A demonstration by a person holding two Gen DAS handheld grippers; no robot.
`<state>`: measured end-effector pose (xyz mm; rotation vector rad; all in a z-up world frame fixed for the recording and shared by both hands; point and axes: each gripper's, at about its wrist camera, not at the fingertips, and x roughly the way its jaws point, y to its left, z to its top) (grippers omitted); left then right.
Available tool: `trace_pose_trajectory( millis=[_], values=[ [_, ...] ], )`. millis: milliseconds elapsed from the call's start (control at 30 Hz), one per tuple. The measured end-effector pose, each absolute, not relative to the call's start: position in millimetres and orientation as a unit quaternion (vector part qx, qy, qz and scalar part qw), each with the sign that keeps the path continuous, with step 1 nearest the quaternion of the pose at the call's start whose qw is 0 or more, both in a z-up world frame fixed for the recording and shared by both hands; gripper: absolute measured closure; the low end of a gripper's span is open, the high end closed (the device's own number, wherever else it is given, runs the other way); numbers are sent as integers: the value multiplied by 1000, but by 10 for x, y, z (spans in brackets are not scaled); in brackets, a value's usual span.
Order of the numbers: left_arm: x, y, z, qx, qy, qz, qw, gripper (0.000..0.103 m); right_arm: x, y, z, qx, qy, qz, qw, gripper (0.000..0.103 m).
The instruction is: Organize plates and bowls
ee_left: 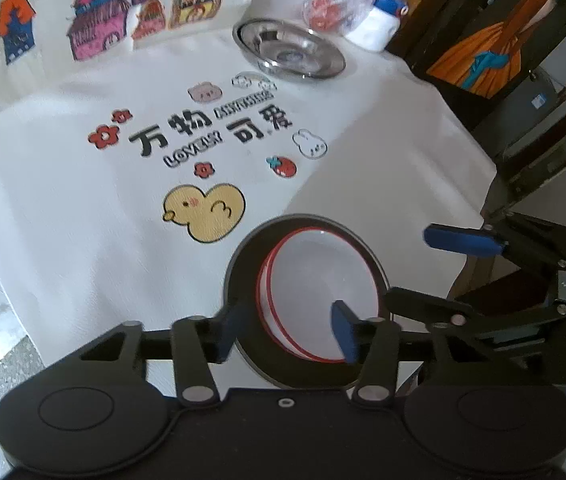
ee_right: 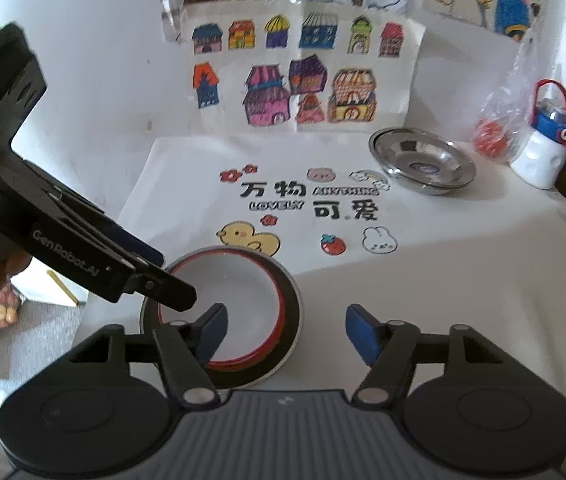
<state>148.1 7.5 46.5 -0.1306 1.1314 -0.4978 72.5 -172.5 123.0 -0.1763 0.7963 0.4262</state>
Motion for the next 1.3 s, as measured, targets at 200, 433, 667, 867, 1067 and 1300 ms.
trace_pose_trajectory(
  millis=[200, 433, 667, 867, 1067, 1300],
  values=[
    [1373, 149, 593, -56, 493, -228, 838, 32, 581, -1836, 1343, -58, 355, 200, 911, 11],
    [1120, 289, 683, -52, 423, -205, 881, 15, 323, -1922, 1358, -48, 330, 180, 925, 0],
    [860, 481, 622, -64, 368, -172, 911, 6, -28, -1961, 1312, -46, 245, 124, 960, 0],
    [632, 554, 524, -49, 310, -134, 940, 1, -142, -2046, 1183, -7, 232, 88, 969, 0],
    [526, 585, 391, -47, 295, -110, 948, 1, -123, -2085, 1024, 39, 258, 66, 963, 0],
    [452, 643, 245, -76, 277, -69, 956, 1, -239, -2136, 861, 100, 238, 60, 964, 0]
  ],
)
